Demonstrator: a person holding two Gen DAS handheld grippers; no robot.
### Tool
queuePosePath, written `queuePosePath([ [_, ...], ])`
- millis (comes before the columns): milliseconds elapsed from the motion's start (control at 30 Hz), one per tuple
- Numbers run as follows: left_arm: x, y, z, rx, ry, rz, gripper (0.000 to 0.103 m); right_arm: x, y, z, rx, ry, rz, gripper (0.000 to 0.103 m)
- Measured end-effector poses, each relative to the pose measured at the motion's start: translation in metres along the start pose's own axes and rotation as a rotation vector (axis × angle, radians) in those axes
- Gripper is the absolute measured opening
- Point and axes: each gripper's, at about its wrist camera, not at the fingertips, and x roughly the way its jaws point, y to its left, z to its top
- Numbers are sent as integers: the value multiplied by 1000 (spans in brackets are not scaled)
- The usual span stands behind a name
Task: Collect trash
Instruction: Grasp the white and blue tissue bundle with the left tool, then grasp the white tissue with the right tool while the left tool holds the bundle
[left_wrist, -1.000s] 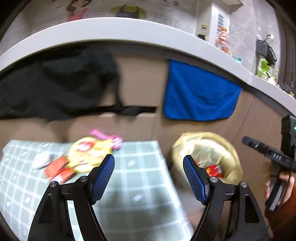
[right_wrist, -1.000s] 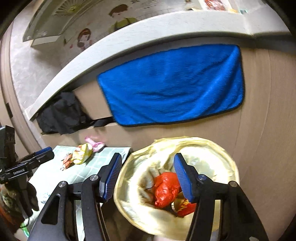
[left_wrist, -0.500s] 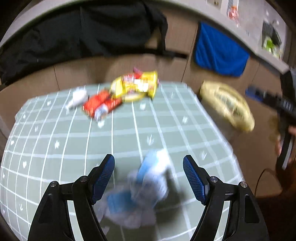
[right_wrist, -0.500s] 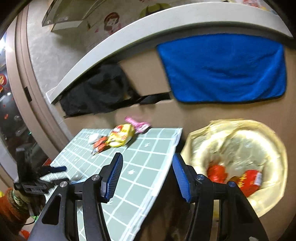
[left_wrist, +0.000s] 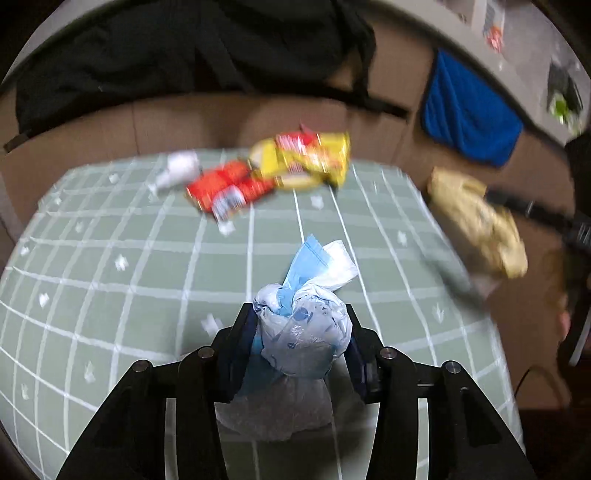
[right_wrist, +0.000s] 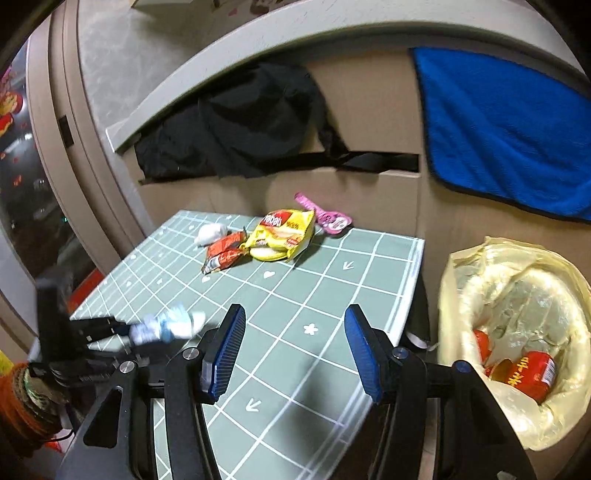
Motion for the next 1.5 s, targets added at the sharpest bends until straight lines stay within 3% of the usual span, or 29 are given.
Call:
queuePosePath([
  [233, -20, 69, 28, -210, -142, 149, 46, 55, 34, 31, -64, 60, 27, 53],
  [400, -41, 119, 30, -326, -206, 184, 46, 114, 80, 60, -132, 67, 79, 51],
  [600, -51, 148, 32, -381, -255, 191, 46, 193, 127, 87, -117, 78, 100, 48],
  [700, -53, 157, 28, -400, -261, 178, 46, 234, 141, 95, -90, 96, 89, 42],
  [1000, -48, 172, 22, -452, -246, 148, 46, 293, 164, 99, -170, 195, -2, 38],
  [1133, -43, 169, 22, -465, -237, 132, 46, 288, 155, 91, -185, 233, 31, 21],
  [1300, -44, 147, 25, -443, -233, 115, 46, 235, 140, 84, -166, 197, 117, 19],
  [1500, -50, 101, 31, -368, -247, 105, 46, 139, 122, 75, -175, 72, 129, 19],
])
